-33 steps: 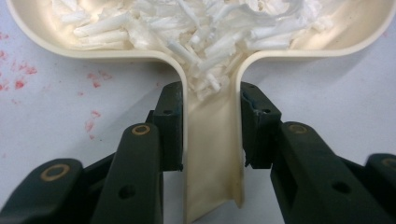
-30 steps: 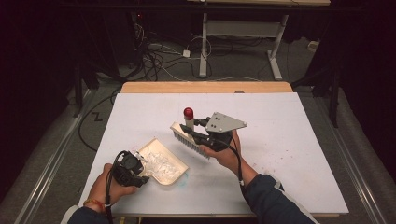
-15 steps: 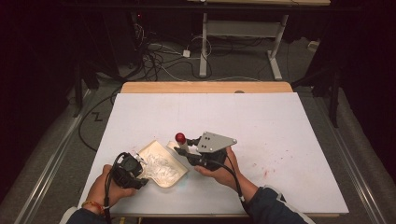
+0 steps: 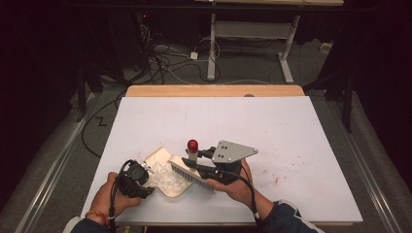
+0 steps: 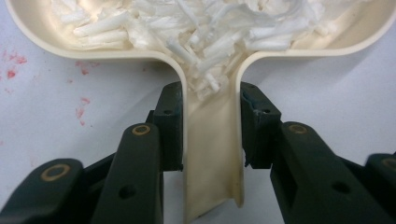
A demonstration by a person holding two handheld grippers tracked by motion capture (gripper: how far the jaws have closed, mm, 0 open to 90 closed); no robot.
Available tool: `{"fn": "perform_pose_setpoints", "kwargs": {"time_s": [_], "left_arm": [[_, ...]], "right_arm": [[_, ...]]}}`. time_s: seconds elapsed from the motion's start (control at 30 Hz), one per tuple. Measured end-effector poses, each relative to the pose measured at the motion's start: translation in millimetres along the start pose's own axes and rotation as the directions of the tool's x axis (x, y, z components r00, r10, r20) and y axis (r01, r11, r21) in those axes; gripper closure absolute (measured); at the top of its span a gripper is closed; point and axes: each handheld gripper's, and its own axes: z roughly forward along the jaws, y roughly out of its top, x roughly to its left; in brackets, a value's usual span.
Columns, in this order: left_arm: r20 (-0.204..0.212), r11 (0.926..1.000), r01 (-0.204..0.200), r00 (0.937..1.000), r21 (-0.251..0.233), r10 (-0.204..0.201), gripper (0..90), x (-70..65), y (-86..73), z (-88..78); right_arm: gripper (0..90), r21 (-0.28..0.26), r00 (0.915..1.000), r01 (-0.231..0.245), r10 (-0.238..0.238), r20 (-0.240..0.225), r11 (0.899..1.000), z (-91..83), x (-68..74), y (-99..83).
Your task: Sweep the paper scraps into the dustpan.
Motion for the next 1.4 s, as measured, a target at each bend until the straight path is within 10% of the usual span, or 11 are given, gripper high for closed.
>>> {"fn": "perform_pose_setpoints", "kwargs": {"time_s": [0.57,1.0,1.4], "left_arm": [[0.021,0.9972,0.02,0.9996,-0.073,-0.018,63.2,-2.9,5.7,4.1],[0.004,0.9876,0.058,0.9983,-0.146,-0.058,62.3,-4.0,16.1,12.5],[0.003,0.9797,0.089,0.9959,-0.18,-0.09,62.7,2.8,20.8,15.9]], "right_arm": [[69.8,0.006,0.9922,-0.023,0.022,0.123,1.0,-87.9,-28.8,0.6],[69.8,0.04,0.9609,-0.11,0.096,0.26,0.993,-162.6,-59.6,-23.8],[69.7,0.125,0.962,-0.171,0.138,0.236,0.977,-187.7,-65.5,-47.3]]}}
